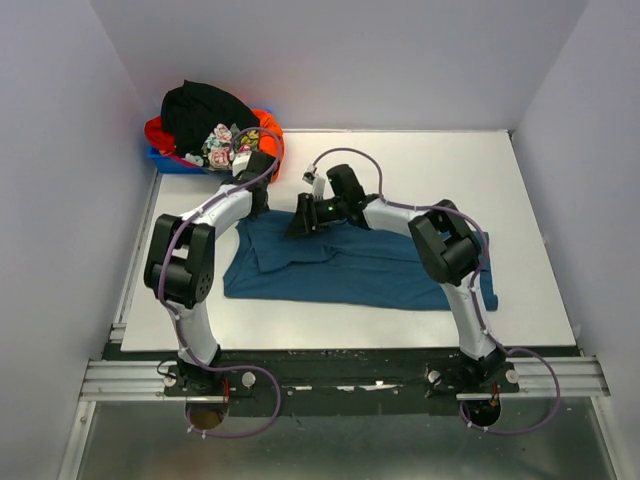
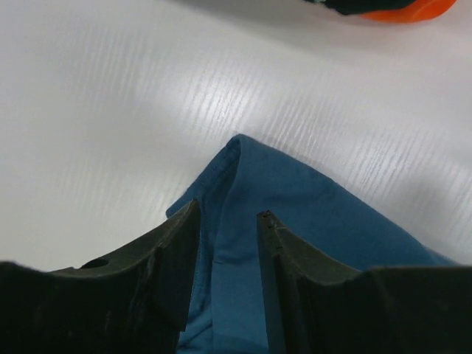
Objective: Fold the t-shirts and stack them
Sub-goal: Fold the other side of the tshirt into a rectangle
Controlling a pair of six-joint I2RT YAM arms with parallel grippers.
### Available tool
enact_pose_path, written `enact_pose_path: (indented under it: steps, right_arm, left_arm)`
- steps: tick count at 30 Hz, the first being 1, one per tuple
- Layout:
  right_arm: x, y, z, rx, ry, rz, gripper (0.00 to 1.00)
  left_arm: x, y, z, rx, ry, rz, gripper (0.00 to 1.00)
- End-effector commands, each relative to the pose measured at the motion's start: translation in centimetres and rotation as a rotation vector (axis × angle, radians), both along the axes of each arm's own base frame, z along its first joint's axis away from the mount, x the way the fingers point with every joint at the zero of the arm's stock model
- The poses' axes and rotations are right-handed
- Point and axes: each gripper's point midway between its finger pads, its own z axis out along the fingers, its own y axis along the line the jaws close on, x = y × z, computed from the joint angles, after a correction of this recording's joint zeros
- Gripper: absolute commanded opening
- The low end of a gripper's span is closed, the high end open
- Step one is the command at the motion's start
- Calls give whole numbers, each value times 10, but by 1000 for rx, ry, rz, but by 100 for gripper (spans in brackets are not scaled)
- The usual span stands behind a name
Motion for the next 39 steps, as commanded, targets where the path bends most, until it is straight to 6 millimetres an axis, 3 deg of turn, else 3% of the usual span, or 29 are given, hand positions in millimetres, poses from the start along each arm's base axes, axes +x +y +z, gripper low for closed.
enact_pose_path:
  steps: [1, 9, 18, 21, 25, 33, 36, 39]
  right_arm:
    - [-19, 14, -11, 12, 51, 70, 64]
    - [-49, 6, -20, 24, 90, 138, 64]
    - [-136, -24, 30, 60, 14, 284, 64]
    - [-149, -35, 42, 65, -14, 291, 64]
    - [-136, -37, 36, 4, -69, 243, 64]
    - [-94, -21, 18, -82, -78, 102, 61]
    - [-92, -16, 16, -54, -64, 89, 59]
    - [-95, -6, 12, -35, -27, 112, 57]
  left_arm:
    - [2, -13, -34, -22, 88, -35, 51]
    - [6, 0, -58, 62, 172, -29, 51]
    - [9, -1, -58, 54, 174, -38, 51]
    - [9, -1, -56, 53, 171, -38, 51]
    - [9, 1, -44, 62, 150, -27, 51]
    - [-4, -2, 11, 52, 19, -3, 52]
    - [-13, 0, 24, 40, -21, 25, 52]
    - [-23, -6, 25, -1, -51, 22, 52]
